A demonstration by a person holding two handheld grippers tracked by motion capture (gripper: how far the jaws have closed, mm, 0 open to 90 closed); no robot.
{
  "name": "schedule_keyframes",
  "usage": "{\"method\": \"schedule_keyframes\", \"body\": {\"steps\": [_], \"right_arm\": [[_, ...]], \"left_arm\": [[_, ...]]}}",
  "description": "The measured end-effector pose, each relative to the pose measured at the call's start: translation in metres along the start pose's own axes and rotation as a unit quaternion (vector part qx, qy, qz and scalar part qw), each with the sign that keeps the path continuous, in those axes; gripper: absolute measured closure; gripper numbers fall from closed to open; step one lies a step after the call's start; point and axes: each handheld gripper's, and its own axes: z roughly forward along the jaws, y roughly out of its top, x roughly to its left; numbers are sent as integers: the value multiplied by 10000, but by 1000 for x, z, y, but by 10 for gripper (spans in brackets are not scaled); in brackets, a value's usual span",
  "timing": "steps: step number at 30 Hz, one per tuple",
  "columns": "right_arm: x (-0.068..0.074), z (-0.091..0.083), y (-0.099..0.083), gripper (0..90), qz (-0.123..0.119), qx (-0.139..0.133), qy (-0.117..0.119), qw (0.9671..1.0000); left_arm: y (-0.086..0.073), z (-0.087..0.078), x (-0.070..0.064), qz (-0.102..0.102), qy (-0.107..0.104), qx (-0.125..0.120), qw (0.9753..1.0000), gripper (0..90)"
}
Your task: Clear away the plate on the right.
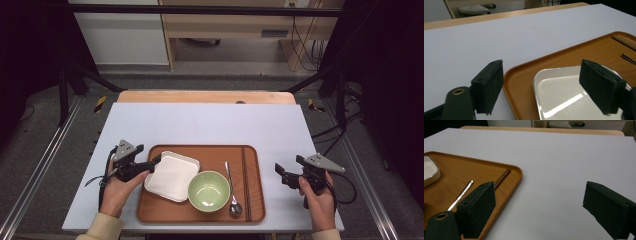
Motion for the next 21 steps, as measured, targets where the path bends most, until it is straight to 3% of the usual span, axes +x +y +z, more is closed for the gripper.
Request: {"method": "schedule_keyframes", "body": {"steps": [5,9,21], "right_arm": [[0,0,0,113,-23,-100,-13,9999],[0,-1,1,108,14,-199,13,9998],[-4,0,-5,88,-76,-643,-164,9978]], "left_arm": [[-4,-9,7,224,38,-267,9994,115],[-9,-16,15,135,-13,-520,9986,83],[-30,-39,38,253,99,-1000,9946,54]]}}
